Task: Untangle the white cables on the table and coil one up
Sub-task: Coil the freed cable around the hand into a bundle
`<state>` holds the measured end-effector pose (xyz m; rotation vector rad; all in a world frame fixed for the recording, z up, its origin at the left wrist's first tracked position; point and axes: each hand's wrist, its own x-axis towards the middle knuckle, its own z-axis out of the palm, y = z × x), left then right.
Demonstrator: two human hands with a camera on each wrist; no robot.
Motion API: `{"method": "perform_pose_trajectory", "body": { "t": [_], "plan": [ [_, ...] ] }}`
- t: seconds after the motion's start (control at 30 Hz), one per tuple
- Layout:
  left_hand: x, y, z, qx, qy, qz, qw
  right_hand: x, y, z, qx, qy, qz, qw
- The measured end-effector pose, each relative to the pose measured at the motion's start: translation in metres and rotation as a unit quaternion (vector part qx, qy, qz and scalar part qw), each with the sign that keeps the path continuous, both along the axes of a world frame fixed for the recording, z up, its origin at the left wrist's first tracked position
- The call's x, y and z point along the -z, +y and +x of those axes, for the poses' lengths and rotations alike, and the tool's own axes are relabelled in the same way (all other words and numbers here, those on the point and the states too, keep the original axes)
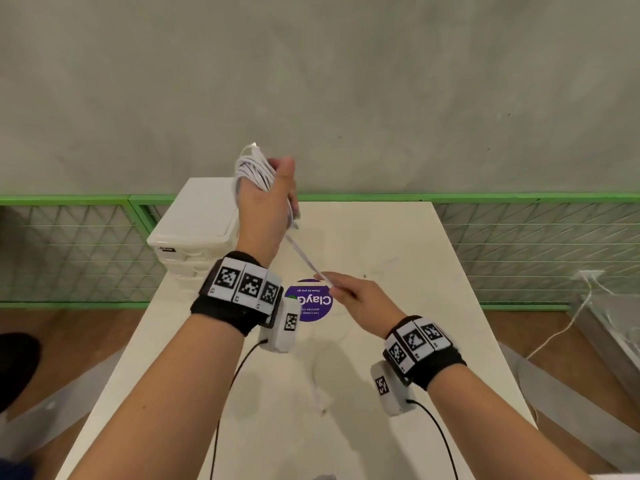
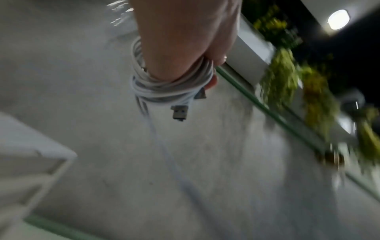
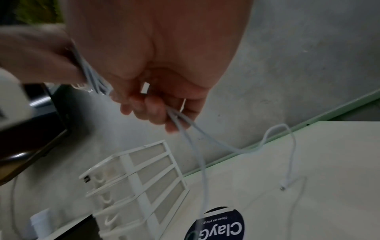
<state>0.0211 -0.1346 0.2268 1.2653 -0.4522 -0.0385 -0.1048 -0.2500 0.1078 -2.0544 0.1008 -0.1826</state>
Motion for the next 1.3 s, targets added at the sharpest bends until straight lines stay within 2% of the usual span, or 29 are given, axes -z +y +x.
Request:
{"method": "perform_pose_trajectory", "body": {
  "t": [0.07, 0.1, 0.17, 0.23, 0.33, 0.4, 0.47, 0.57, 0.73, 0.8, 0.87, 1.0, 1.07, 1.13, 1.2, 1.23, 1.3],
  "plan": [
    [0.015, 0.001, 0.007, -0.04, -0.055, 0.142, 0.988, -0.005, 0.007, 0.0, -0.004, -0.028, -0.004, 1.0],
    [0.024, 0.001, 0.007, -0.04, -0.073, 0.226, 0.97, -0.009, 0.009, 0.0, 0.001, -0.054, -0.004, 0.999],
    [0.038, 0.003, 0.001, 0.012, -0.101, 0.378, 0.92, -0.02, 0.012, 0.002, 0.025, -0.128, -0.013, 0.991],
    [0.045, 0.008, -0.009, 0.115, -0.086, 0.437, 0.888, -0.031, 0.009, 0.006, 0.044, -0.183, -0.002, 0.982],
    [0.047, 0.012, -0.022, 0.285, 0.037, 0.416, 0.863, -0.042, -0.002, 0.011, 0.074, -0.178, 0.023, 0.981],
    [0.046, 0.014, -0.026, 0.362, 0.086, 0.377, 0.848, -0.043, -0.007, 0.012, 0.073, -0.184, 0.004, 0.98],
    [0.043, 0.019, -0.025, 0.414, 0.108, 0.334, 0.84, -0.037, -0.012, 0.011, 0.077, -0.184, -0.02, 0.98],
    [0.035, 0.026, -0.021, 0.51, 0.105, 0.248, 0.817, -0.021, -0.028, 0.006, 0.141, -0.158, -0.018, 0.977],
    [0.014, 0.022, -0.029, 0.575, 0.134, 0.052, 0.805, 0.002, -0.032, 0.002, 0.134, -0.078, -0.031, 0.987],
    [0.008, 0.015, -0.031, 0.564, 0.133, -0.013, 0.815, 0.004, -0.022, 0.002, 0.118, -0.047, -0.039, 0.991],
    [0.002, 0.007, -0.033, 0.518, 0.133, -0.068, 0.842, 0.006, -0.011, 0.002, 0.096, -0.022, -0.062, 0.993],
    [-0.007, -0.004, -0.038, 0.327, 0.149, -0.154, 0.92, 0.011, 0.009, -0.001, 0.038, 0.015, -0.08, 0.996],
    [-0.011, -0.007, -0.035, 0.212, 0.129, -0.152, 0.957, 0.015, 0.016, -0.006, 0.0, 0.038, -0.109, 0.993],
    [-0.01, -0.007, -0.029, 0.118, 0.083, -0.101, 0.984, 0.019, 0.022, -0.012, -0.03, 0.053, -0.137, 0.989],
    [0.0, -0.003, -0.024, 0.049, 0.036, -0.017, 0.998, 0.018, 0.024, -0.015, -0.043, 0.039, -0.147, 0.987],
    [0.009, 0.0, -0.022, 0.021, -0.002, 0.05, 0.999, 0.014, 0.023, -0.015, -0.04, 0.027, -0.15, 0.987],
    [0.03, 0.006, -0.015, -0.001, -0.077, 0.218, 0.973, 0.001, 0.016, -0.013, -0.022, -0.02, -0.153, 0.988]
  ]
}}
